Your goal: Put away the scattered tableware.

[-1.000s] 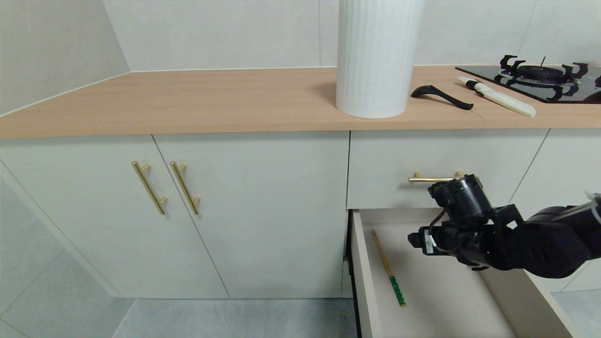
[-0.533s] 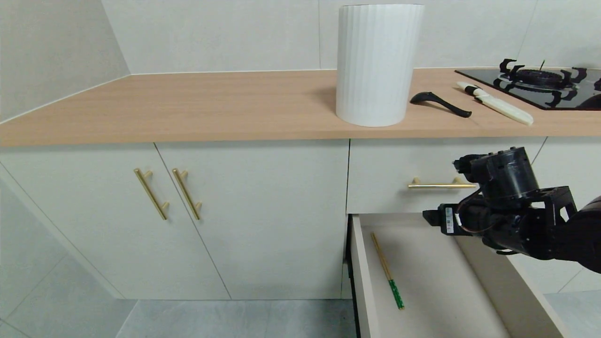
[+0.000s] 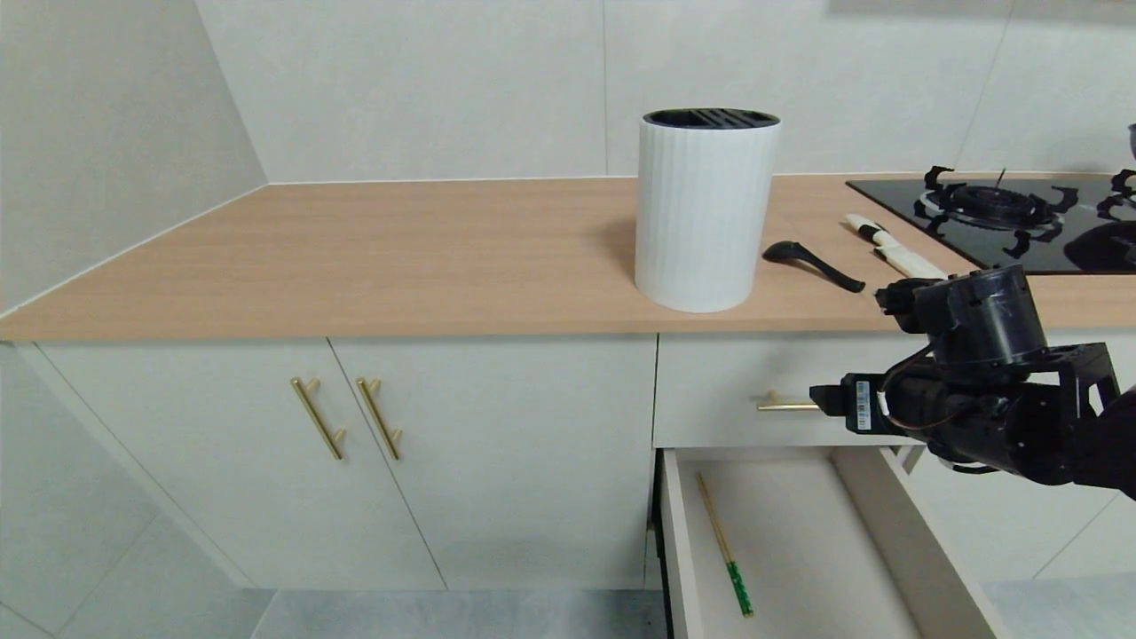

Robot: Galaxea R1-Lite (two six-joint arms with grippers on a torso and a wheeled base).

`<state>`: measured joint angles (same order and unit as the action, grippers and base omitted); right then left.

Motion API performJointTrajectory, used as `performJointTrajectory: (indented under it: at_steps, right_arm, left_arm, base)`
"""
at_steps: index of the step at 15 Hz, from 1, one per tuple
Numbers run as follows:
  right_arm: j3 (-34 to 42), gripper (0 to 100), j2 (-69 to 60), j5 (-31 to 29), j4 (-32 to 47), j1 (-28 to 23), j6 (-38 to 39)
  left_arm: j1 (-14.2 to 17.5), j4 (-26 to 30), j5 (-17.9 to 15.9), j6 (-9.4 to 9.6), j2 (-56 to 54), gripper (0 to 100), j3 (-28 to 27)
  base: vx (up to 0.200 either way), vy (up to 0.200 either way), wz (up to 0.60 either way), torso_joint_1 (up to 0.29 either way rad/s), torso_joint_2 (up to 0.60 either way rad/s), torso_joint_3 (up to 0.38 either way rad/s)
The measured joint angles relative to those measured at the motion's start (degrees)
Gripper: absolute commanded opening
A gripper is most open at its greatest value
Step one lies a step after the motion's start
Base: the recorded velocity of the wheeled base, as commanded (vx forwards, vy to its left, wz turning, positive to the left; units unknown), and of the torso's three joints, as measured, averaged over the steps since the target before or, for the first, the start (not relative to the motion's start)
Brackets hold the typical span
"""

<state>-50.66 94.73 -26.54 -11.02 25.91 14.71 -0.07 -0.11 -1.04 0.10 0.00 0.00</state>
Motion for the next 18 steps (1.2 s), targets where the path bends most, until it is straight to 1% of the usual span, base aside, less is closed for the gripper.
performJointTrajectory:
  at_steps: [5,8,11,13,14,16,17,18]
  right_arm:
    - [-0.5,100,-0.1,0.0,-1.0,-2.1,-1.4]
    - [-0.5,100,0.5,0.2,-5.8,-3.5,-3.2]
    - [-0.5,100,1.3,1.4,-10.7,-5.7,-6.8]
    - [-0.4,100,1.5,6.2,-15.9,-9.1,-10.5]
    - [-0.4,100,1.7,7.9,-16.6,-10.4,-11.4]
    - [-1.0,100,2.3,16.2,-17.4,-14.9,-14.1]
    - [-2.5,100,3.1,21.7,-17.6,-17.9,-15.1]
    - [-4.5,100,4.2,26.1,-18.0,-20.1,-15.7]
  left_arm:
    - [0.0,0.0,0.0,0.00,0.0,100,0.0]
    - [0.0,0.1,0.0,0.00,0.0,100,0.0]
    - [0.0,0.0,0.0,0.00,0.0,100,0.0]
    - [0.0,0.1,0.0,0.00,0.0,100,0.0]
    - [0.0,0.0,0.0,0.00,0.0,100,0.0]
    - [0.0,0.0,0.0,0.00,0.0,100,0.0]
    - [0.0,0.0,0.0,0.00,0.0,100,0.0]
    - [0.0,0.0,0.0,0.00,0.0,100,0.0]
  base:
    - [0.000,0.000,0.00,0.201,-0.48,-0.284]
    - [0.000,0.000,0.00,0.219,-0.50,-0.281]
    - [0.000,0.000,0.00,0.077,-0.18,-0.100]
    - [0.000,0.000,0.00,0.000,0.00,0.000]
    - [0.000,0.000,0.00,0.000,0.00,0.000]
    - [0.000,0.000,0.00,0.000,0.00,0.000]
    - [0.000,0.000,0.00,0.000,0.00,0.000]
    - [0.000,0.000,0.00,0.000,0.00,0.000]
